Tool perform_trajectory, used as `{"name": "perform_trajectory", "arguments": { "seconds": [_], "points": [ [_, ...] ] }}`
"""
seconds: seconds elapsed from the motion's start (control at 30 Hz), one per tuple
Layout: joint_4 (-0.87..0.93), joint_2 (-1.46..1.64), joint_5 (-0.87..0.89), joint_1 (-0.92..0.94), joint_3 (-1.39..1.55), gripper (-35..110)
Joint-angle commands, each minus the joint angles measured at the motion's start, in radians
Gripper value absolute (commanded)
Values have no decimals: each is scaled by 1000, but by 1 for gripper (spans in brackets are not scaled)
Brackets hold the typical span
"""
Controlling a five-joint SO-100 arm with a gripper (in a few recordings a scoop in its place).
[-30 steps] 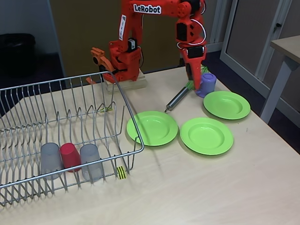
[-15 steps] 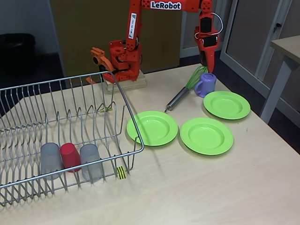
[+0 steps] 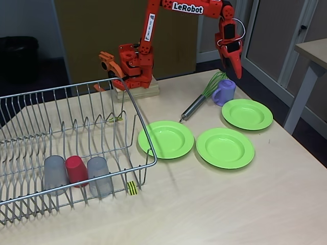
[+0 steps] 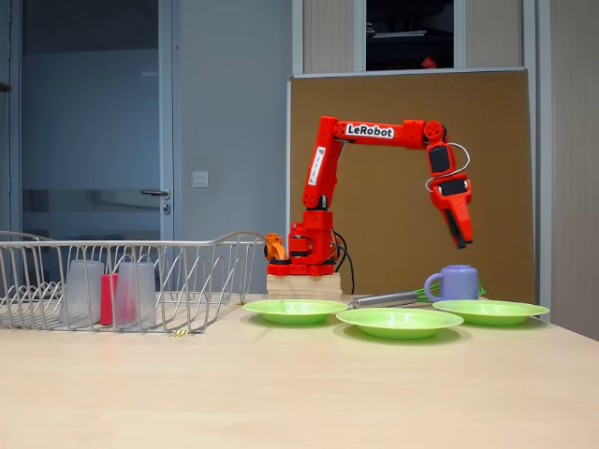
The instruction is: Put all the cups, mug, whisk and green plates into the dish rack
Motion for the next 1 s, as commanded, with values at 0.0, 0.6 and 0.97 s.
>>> {"name": "perform_trajectory", "arguments": {
  "seconds": [0.0, 0.6, 0.97],
  "points": [
    [-41, 12, 23, -17, 26, 37],
    [-218, -6, 41, -46, 178, 40],
    [-368, -9, 58, -38, 311, 40]
  ]
}}
